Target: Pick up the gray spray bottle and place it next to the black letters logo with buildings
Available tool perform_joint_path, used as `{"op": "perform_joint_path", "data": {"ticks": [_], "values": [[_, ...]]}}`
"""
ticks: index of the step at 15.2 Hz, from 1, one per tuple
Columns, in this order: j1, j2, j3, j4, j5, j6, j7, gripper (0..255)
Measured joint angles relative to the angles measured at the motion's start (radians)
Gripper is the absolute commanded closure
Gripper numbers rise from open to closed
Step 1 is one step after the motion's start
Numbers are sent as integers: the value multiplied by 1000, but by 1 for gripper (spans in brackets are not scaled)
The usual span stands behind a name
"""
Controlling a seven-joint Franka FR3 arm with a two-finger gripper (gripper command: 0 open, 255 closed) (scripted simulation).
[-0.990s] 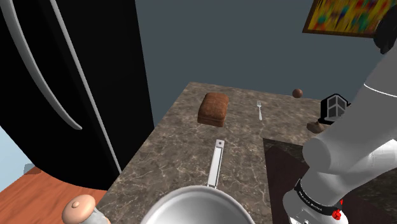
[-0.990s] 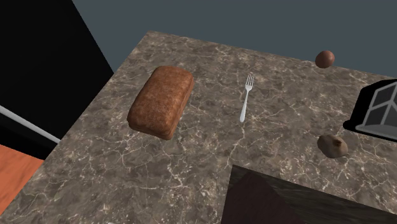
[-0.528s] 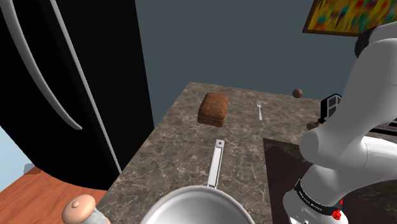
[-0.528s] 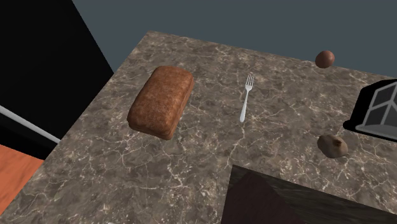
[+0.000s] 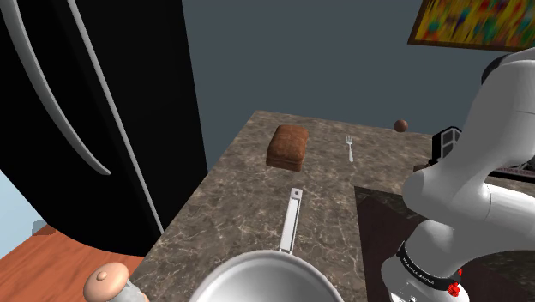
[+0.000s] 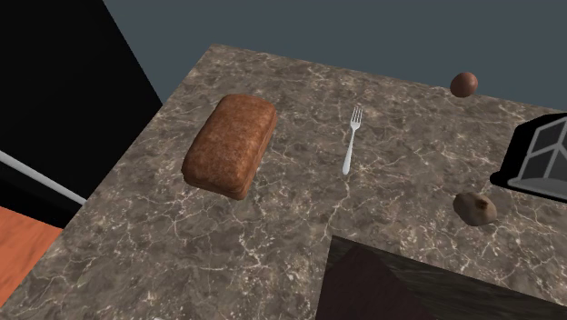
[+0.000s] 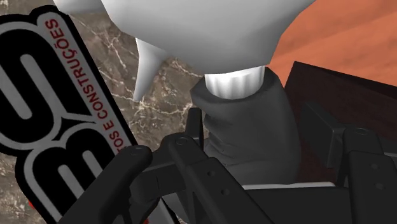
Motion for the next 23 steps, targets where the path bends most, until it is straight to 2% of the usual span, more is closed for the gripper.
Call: {"op": "perform_joint_path", "data": {"ticks": [10,23], "values": [[9,29,22,-98,32,113,-19,255],[-15,100,77,-176,98,244,-54,255]]}}
